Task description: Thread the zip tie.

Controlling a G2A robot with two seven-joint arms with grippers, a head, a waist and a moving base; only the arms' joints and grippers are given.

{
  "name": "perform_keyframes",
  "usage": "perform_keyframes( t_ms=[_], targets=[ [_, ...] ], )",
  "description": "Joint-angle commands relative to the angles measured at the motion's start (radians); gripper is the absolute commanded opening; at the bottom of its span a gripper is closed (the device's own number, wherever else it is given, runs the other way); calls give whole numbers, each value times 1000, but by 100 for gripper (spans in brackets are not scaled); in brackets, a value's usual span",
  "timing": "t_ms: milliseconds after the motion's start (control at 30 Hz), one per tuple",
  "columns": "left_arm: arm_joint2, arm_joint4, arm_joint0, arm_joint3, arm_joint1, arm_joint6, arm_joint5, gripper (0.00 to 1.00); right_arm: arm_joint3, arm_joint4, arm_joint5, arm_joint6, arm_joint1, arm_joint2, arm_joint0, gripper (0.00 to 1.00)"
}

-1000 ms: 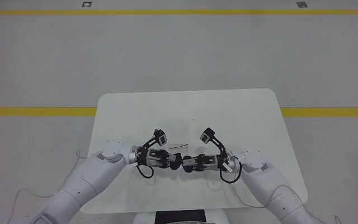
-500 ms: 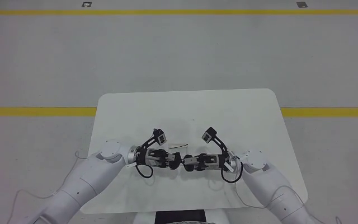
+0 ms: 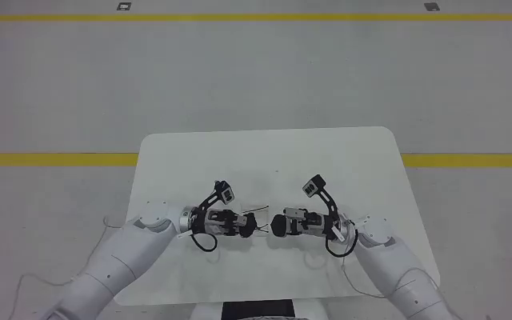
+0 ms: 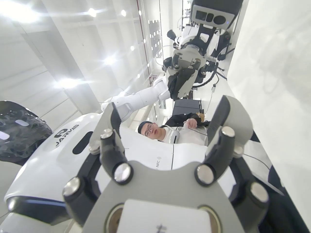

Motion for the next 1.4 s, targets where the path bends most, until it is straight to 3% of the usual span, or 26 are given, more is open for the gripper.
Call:
perform_keyframes(
  t_ms=[0,233,300,367,467,633,933,1000,1300,1367],
  targets=[
    [0,-1,-1,-5,0,-1,-3,0,1,0,0,2,0,-1,0,100],
    [0,-1,-1,-5,0,-1,-3,0,1,0,0,2,0,-1,0,100],
    [-9,1,2,8,0,45,-10,0,1,0,0,2,0,-1,0,100],
    [-21,-32,12,21,0,44,-24,0,1,0,0,2,0,-1,0,100],
    [-50,-81,21,66,3,4,-60,0,1,0,0,2,0,-1,0,100],
    [-140,-149,45,115,-5,-97,-60,0,1,0,0,2,0,-1,0,100],
    [-259,-105,92,134,-46,-97,-60,0,1,0,0,2,0,-1,0,100],
    [-267,-92,97,132,-56,-97,-60,0,1,0,0,2,0,-1,0,100],
    [-267,-92,97,132,-56,-97,-60,0,1,0,0,2,0,-1,0,100],
    [-272,-65,95,125,-56,-41,-60,0,1,0,0,2,0,-1,0,100]
  ],
)
